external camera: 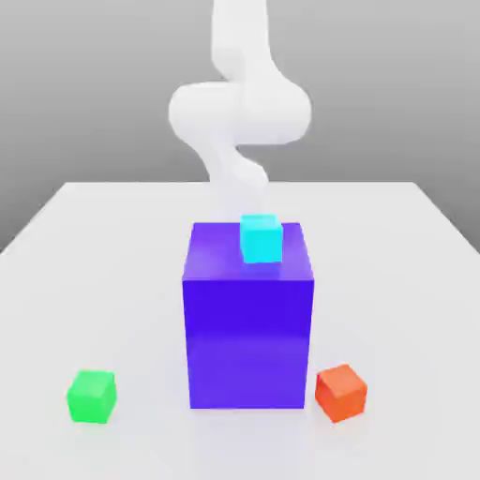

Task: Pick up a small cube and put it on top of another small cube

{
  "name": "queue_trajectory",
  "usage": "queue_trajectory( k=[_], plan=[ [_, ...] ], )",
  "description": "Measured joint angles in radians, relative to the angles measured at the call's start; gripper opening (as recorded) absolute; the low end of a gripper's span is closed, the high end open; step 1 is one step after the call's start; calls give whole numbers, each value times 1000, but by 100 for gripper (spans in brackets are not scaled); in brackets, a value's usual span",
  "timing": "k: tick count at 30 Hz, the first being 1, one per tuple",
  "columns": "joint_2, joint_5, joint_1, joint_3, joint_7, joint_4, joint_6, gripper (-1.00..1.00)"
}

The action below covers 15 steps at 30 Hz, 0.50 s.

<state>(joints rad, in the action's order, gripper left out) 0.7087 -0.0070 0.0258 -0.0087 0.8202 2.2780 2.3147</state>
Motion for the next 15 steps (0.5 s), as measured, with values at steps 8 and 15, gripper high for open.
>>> queue_trajectory(
  k=[8, 15],
  plan=[
    [-296, -16, 73, -43, 60, -72, 47, 0],
    [-549, -5, 126, -97, 94, -132, 89, 0]
  ],
)
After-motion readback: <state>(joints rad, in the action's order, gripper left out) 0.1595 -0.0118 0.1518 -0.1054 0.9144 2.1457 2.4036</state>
